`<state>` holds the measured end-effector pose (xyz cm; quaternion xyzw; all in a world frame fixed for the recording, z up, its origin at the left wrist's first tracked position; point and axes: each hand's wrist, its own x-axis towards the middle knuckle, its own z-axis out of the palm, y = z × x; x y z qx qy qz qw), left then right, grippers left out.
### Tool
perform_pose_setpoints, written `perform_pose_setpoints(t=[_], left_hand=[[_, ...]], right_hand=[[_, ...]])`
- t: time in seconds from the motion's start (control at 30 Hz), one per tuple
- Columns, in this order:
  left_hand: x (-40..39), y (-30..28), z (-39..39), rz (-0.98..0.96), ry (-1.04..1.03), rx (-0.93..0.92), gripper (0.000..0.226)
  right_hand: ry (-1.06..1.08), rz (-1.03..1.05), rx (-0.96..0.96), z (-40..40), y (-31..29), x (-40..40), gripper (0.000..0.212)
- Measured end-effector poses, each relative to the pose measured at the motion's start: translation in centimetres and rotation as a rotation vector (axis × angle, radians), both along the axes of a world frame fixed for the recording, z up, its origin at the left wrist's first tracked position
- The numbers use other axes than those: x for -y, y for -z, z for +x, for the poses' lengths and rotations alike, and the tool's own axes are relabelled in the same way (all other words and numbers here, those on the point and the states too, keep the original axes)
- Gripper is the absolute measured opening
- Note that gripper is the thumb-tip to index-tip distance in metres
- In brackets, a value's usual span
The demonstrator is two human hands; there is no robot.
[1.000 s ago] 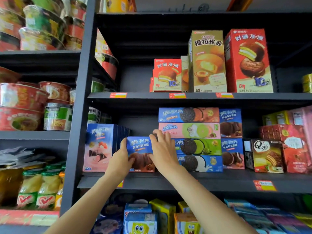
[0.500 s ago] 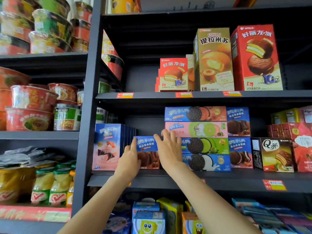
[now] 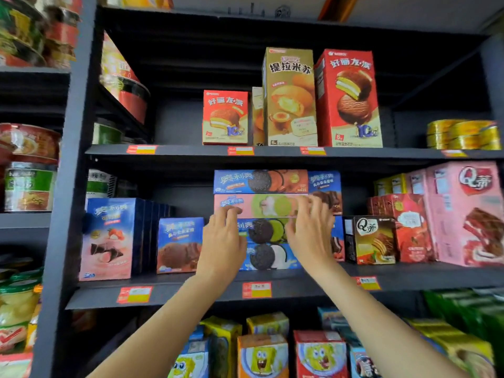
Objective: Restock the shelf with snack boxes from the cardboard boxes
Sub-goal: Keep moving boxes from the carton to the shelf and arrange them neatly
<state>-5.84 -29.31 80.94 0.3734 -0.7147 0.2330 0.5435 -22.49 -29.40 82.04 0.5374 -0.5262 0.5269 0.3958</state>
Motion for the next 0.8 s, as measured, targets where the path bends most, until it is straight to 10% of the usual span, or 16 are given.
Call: perform_pose_setpoints(t=[0.3,0.53,0.8], left_hand=[[2.0,-1.4,-14.8,-0.235,-0.148,0.339,0.049],[3.8,-1.7,-17.7,-0.175,-0.319,0.438,0.051],[4.9,-1.4,-17.2,-0.258,-0.335,0.426,0.045]], right_hand=[[-0.181,0.383,0.291,-17.3,-4.5,1.9,0.073],[0.1,0.471,-0.456,-18.6,-6.0,3.7,0.112],[0.221,0.447,-0.667,-16.9,-8.9,5.3,0.118]])
